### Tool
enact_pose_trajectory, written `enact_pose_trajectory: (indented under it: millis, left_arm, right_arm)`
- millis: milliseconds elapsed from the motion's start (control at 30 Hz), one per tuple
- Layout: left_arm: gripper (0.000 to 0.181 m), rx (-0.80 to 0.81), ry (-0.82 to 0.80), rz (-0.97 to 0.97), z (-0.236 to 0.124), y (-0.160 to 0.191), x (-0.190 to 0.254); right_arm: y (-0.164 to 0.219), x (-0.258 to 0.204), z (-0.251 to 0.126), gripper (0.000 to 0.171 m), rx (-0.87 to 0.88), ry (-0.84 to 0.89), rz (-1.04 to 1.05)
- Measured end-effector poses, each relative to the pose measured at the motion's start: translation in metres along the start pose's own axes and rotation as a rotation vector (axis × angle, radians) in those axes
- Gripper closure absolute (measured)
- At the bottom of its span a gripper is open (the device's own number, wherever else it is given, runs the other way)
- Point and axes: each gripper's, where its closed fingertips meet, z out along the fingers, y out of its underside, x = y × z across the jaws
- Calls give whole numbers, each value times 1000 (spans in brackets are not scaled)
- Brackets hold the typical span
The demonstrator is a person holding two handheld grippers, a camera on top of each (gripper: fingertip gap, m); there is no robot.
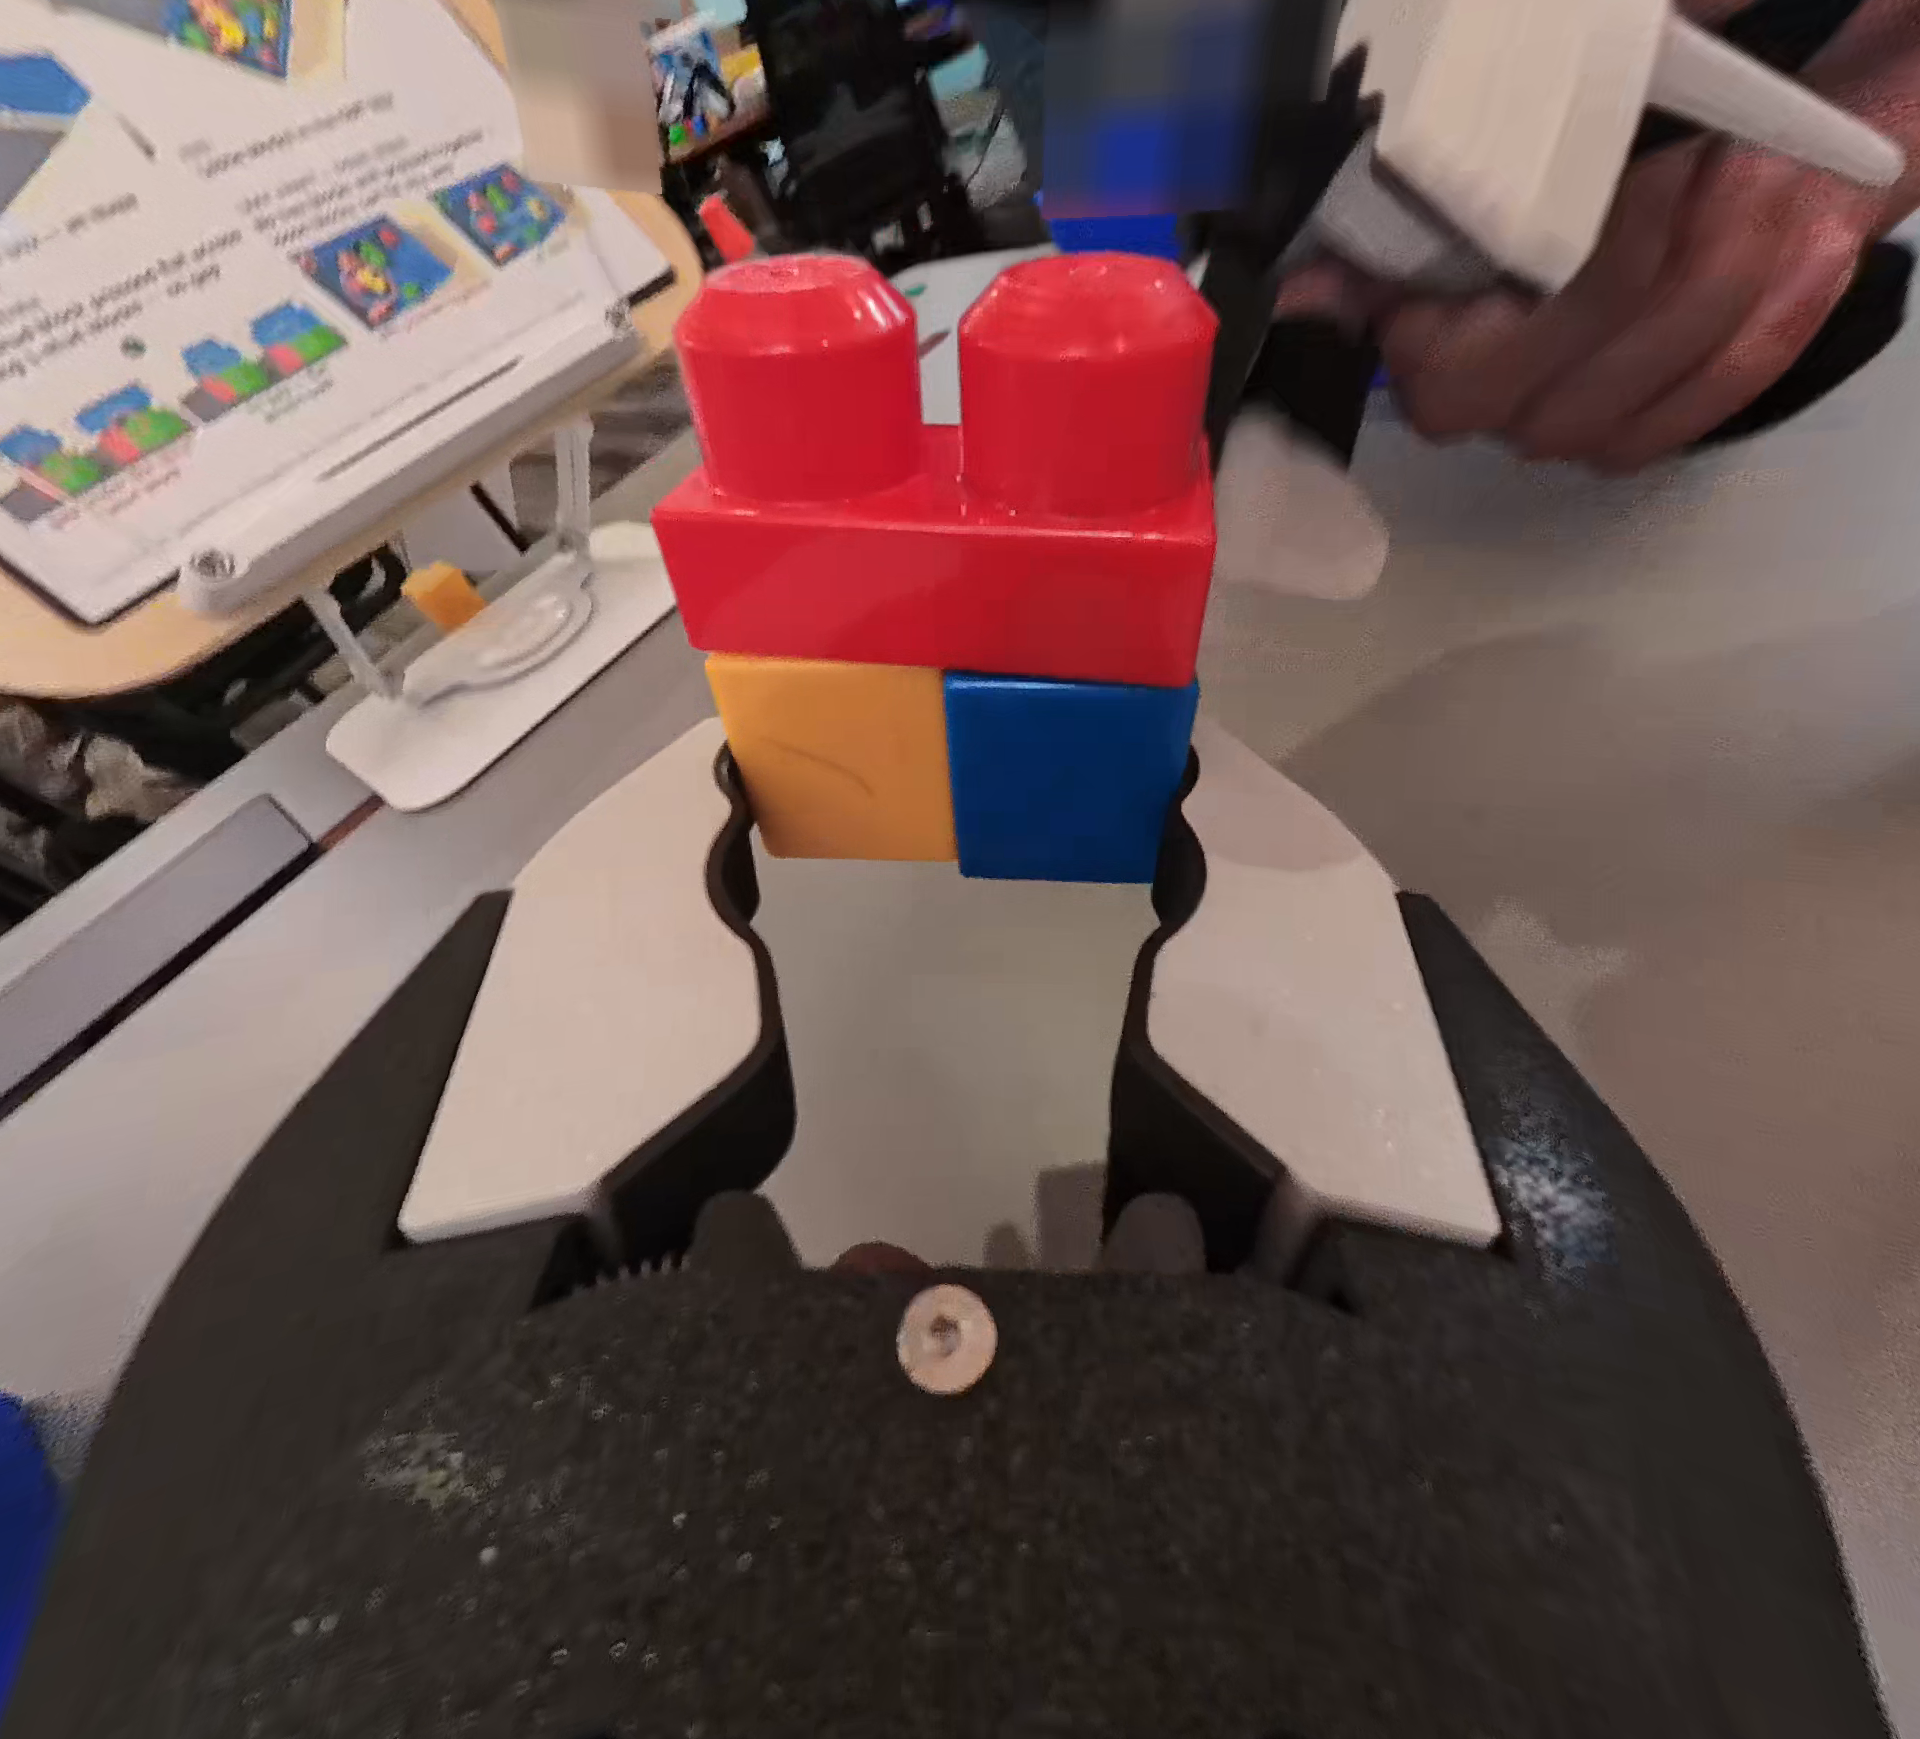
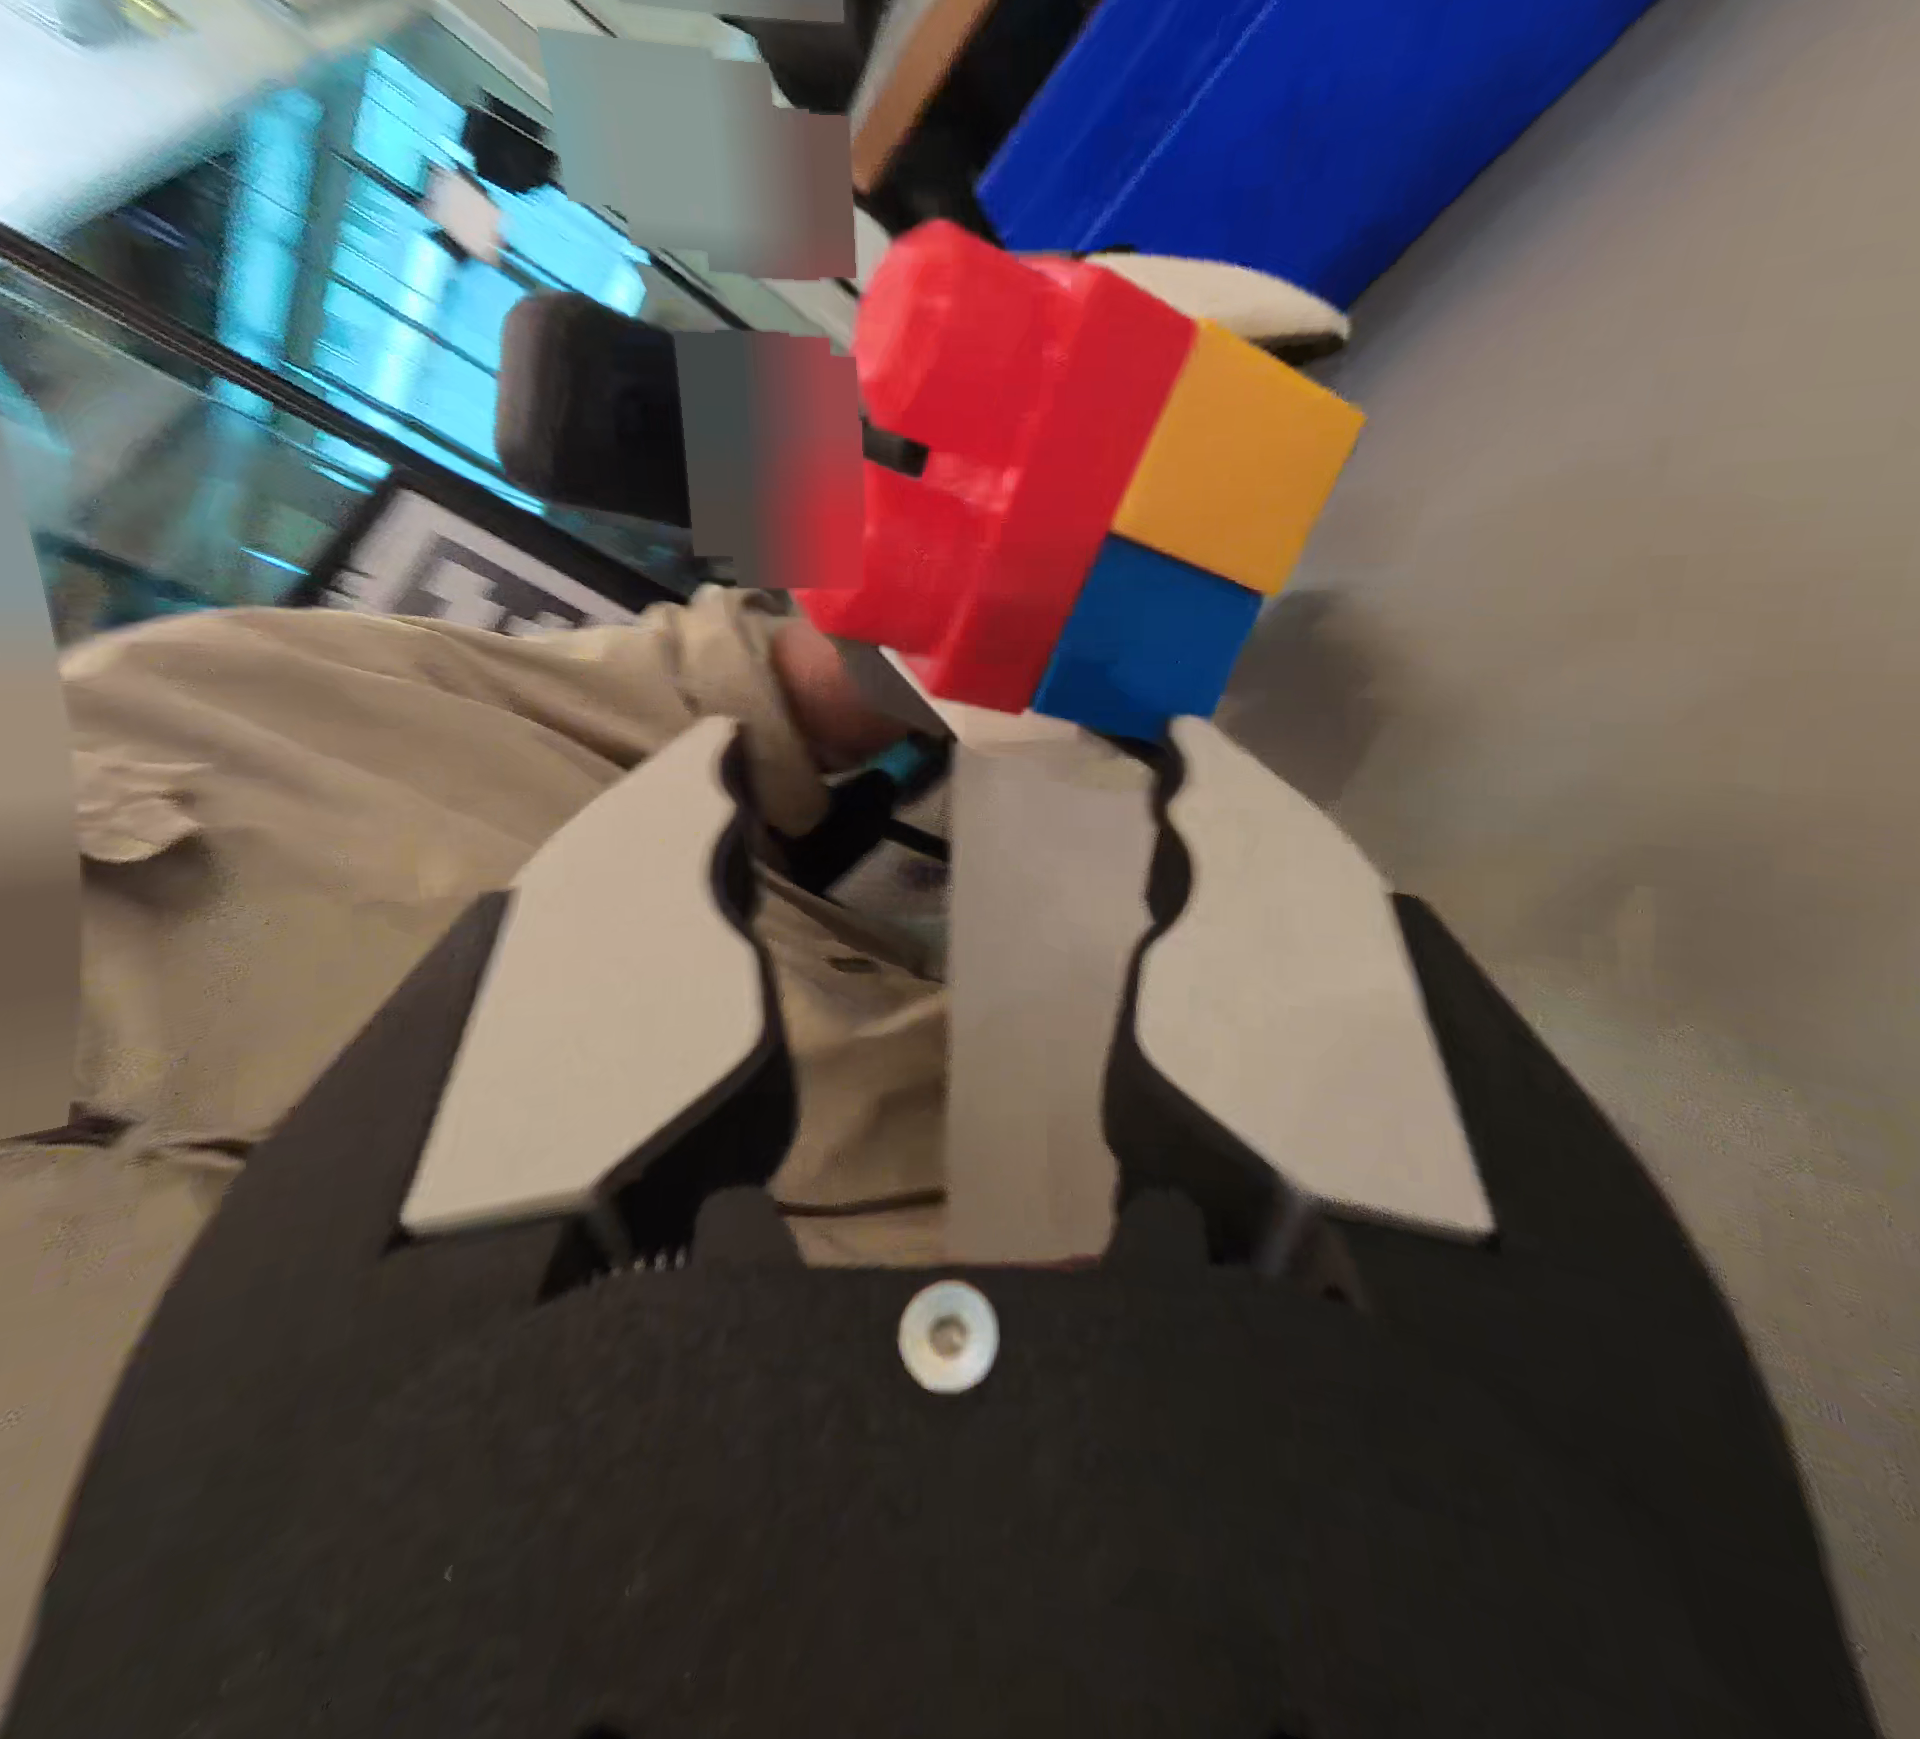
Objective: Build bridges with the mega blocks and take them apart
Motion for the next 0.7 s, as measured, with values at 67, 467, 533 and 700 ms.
enact_pose_trajectory:
  millis: [67, 467, 533, 700]
  left_arm:
    - [106, -39, -9, -27, 3, 8, -3]
    - [107, -20, -49, 81, 3, 5, 6]
    - [107, -24, -62, 91, 2, 4, 5]
    - [107, -35, -16, 83, 5, 7, 12]
  right_arm:
    - [-10, 4, -11, 132, -51, 151, -109]
    - [-30, 17, -11, 171, -306, 517, -480]
    - [-31, 12, -10, 171, -277, 494, -474]
    - [-27, 14, -10, 171, -292, 498, -452]
